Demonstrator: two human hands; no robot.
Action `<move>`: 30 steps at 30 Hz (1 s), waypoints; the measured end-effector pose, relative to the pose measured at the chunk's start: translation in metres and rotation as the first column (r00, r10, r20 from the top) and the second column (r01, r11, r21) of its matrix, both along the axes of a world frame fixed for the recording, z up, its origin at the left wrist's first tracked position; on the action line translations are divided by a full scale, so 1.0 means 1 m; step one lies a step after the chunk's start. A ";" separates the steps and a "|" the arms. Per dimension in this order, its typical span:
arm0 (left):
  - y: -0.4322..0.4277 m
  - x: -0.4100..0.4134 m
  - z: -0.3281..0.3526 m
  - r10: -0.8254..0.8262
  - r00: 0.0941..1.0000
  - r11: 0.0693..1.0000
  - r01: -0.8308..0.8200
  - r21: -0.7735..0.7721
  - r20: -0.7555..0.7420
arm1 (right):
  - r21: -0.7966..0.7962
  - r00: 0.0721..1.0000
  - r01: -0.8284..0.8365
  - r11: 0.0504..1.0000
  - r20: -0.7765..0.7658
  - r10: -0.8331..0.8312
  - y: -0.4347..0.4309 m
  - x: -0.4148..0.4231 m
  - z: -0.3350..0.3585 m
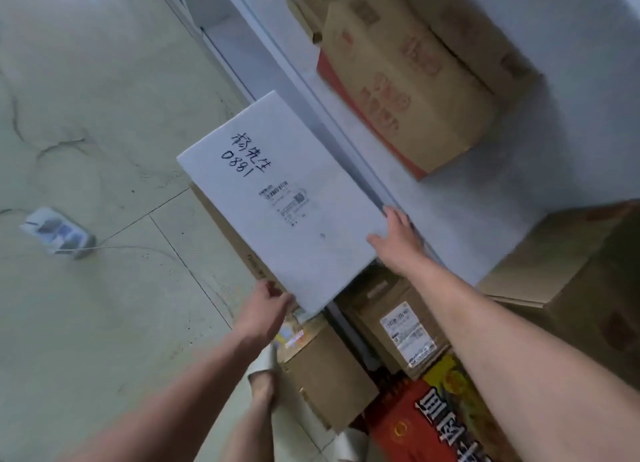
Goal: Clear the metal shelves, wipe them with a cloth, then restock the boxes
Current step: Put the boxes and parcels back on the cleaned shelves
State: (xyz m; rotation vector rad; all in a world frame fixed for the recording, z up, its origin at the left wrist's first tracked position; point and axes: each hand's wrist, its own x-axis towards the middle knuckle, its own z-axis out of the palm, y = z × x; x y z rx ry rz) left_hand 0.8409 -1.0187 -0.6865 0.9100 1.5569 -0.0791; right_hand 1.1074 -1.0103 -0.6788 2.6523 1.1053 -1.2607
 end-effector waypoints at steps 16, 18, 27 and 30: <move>0.038 -0.071 0.185 0.647 0.725 0.653 -0.686 0.321 0.234 | 0.196 0.880 0.296 0.935 -0.436 -0.188 0.028 -0.100 0.170; 0.034 -0.094 0.234 0.691 0.664 0.551 -0.739 0.388 0.284 | 0.270 0.842 0.310 0.911 -0.523 -0.132 0.020 -0.127 0.224; -0.139 -0.168 0.455 0.700 0.456 0.048 -0.798 0.600 0.550 | 0.605 0.685 0.207 0.769 -0.650 0.328 -0.103 -0.197 0.436; -0.245 -0.184 0.493 0.724 0.386 -0.087 -0.771 0.631 0.571 | 0.685 0.612 0.116 0.719 -0.620 0.491 -0.158 -0.233 0.473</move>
